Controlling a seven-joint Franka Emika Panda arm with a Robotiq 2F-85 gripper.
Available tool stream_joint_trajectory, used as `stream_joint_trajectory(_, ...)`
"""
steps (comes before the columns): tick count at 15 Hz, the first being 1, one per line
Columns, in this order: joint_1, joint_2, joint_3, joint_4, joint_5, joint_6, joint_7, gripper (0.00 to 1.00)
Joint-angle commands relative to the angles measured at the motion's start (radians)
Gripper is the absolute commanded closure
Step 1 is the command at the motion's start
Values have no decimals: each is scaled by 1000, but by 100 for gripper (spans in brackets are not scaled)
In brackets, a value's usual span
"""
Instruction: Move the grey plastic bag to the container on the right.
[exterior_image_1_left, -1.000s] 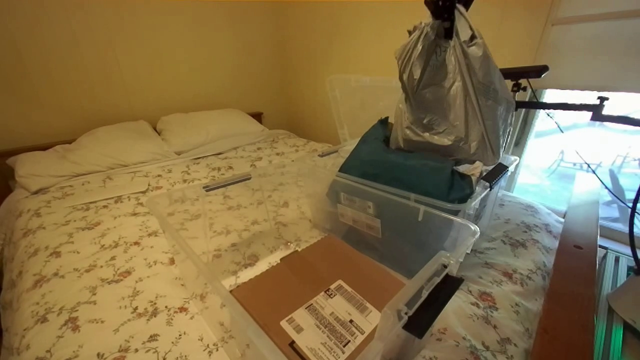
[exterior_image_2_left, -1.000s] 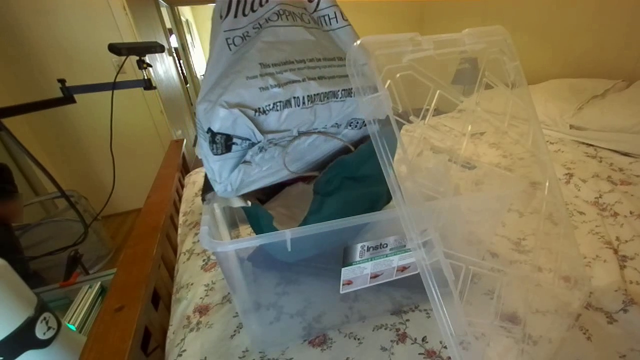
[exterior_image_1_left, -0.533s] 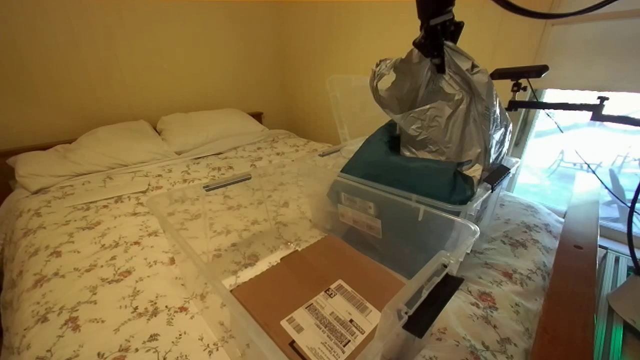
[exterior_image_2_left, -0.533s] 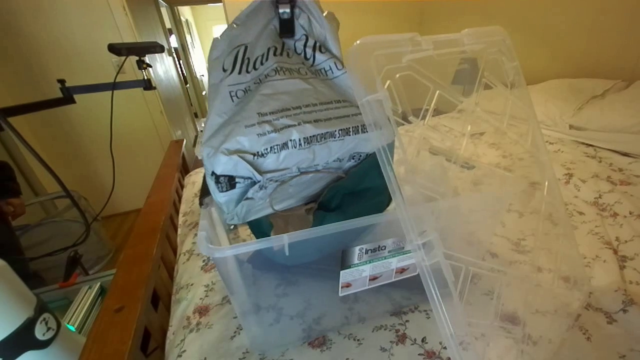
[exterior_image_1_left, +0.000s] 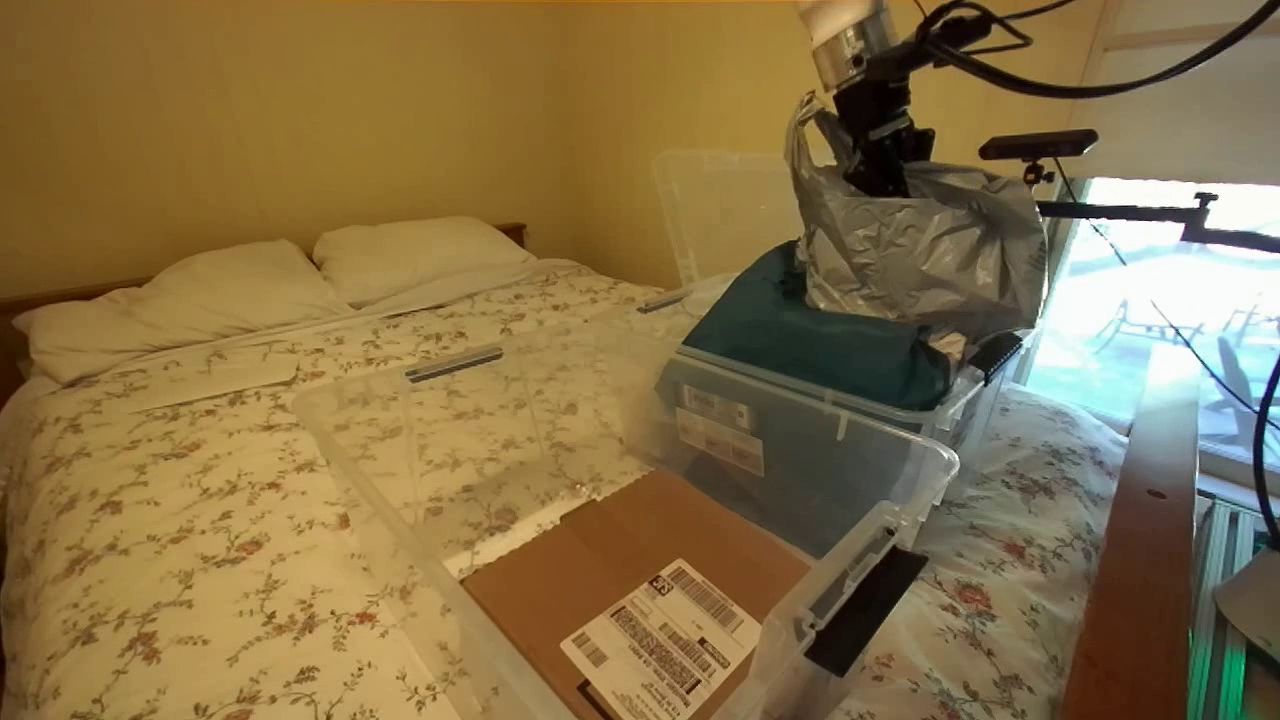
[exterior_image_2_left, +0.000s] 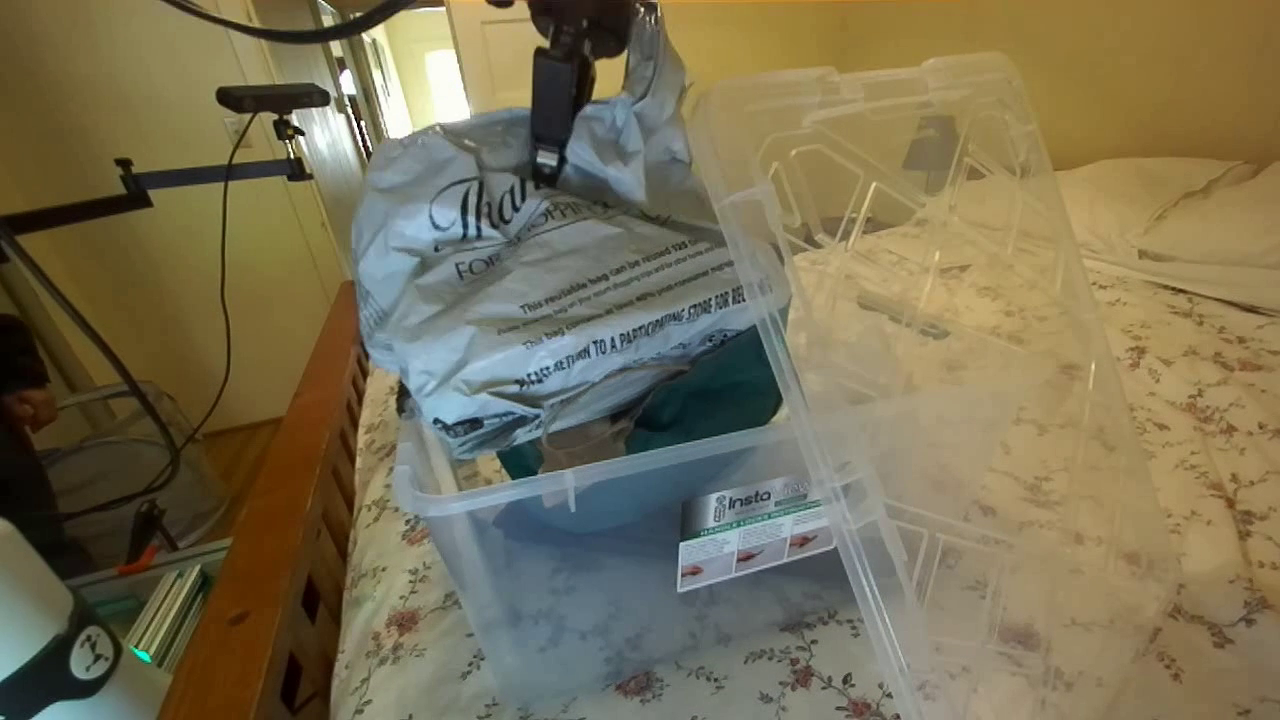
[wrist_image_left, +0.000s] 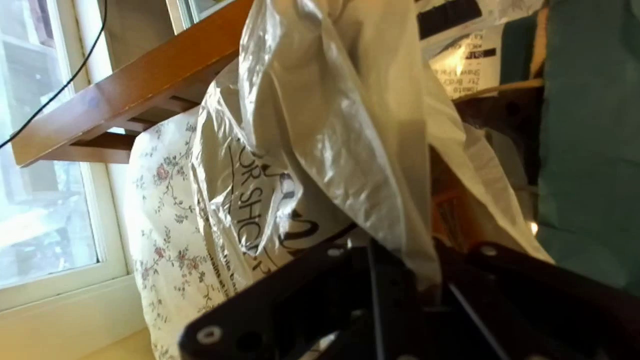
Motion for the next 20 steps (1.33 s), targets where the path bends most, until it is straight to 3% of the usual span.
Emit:
stream_joint_trajectory(1, -13, -18, 1, -134, 54, -6, -31, 100)
stream_joint_trajectory(4, -16, 19, -3, -144, 62, -7, -12, 100)
stream_joint_trajectory(5, -18, 24, -5, -132, 69, -9, -3, 74)
stream_joint_trajectory(6, -21, 11, -8, -120, 72, -9, 8, 73)
stream_joint_trajectory(12, -43, -212, -17, -83, 146, -4, 99, 31)
stream_joint_trajectory(16, -67, -356, 7, 10, 146, -32, 202, 5)
stream_joint_trajectory(17, -75, -381, 13, 47, 155, -46, 231, 0)
stream_joint_trajectory(20, -101, -435, 35, 158, 180, -79, 342, 0)
